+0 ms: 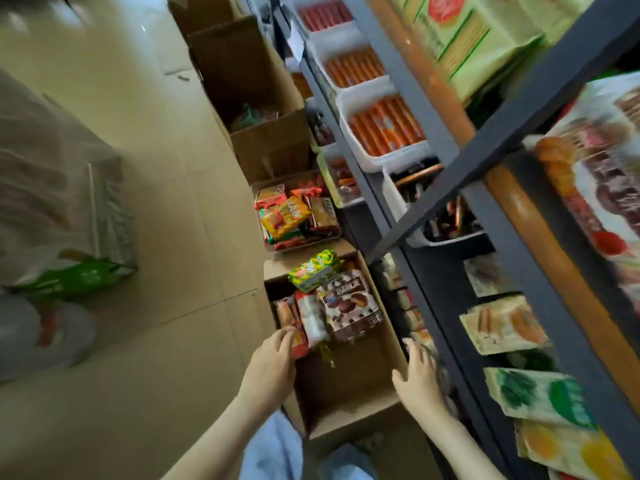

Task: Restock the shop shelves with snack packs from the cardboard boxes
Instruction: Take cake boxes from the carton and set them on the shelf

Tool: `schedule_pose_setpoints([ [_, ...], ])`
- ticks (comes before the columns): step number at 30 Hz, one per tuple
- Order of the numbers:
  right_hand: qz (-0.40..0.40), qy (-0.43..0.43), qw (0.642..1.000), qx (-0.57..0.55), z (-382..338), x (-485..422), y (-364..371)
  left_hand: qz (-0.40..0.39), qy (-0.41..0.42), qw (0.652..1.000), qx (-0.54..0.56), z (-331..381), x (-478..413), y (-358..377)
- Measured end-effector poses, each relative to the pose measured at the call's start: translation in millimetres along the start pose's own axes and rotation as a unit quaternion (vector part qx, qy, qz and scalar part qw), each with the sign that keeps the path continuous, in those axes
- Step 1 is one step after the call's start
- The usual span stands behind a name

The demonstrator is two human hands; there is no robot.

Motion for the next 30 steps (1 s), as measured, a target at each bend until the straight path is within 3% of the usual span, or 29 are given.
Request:
schedule_pose_setpoints([
  [5, -0.04, 0.116, 0.992, -0.039, 21.0, -108.3, 111.5, -0.033, 0.014, 0.999, -0.026, -72.8, -74.0, 110.1],
  [9, -0.037, 0.205, 0.961, -0.183, 18.7, -179.2, 178.4, -0.074, 0.012, 0.996, -0.051, -94.3, -107.8, 169.6],
  [16, -0.054, 0.301, 0.866, -0.396, 19.1, -255.1, 254.5, -0.059, 0.049, 0.994, -0.079, -110.3, -140.6, 237.6],
  [21, -0.059, 0.265, 0.77, -0.577, 27.2, -278.9, 284.2, -0.048, 0.041, 0.995, -0.079, -123.3, -153.7, 259.5],
  [30, -0.073, 0.291, 0.631, -0.715, 24.6, -276.7, 283.7, -0.052, 0.008, 0.999, -0.007, -124.4, -159.6, 260.4],
])
Point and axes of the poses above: each hand's wrist, its own x-axis away from the middle knuckle, its own y-axis out of the palm, z = x × y, the point moved 3 cm from there along -x, towards the middle knuckle, and after that the axes turned 5 degrees about y, right-handed, at the moved point
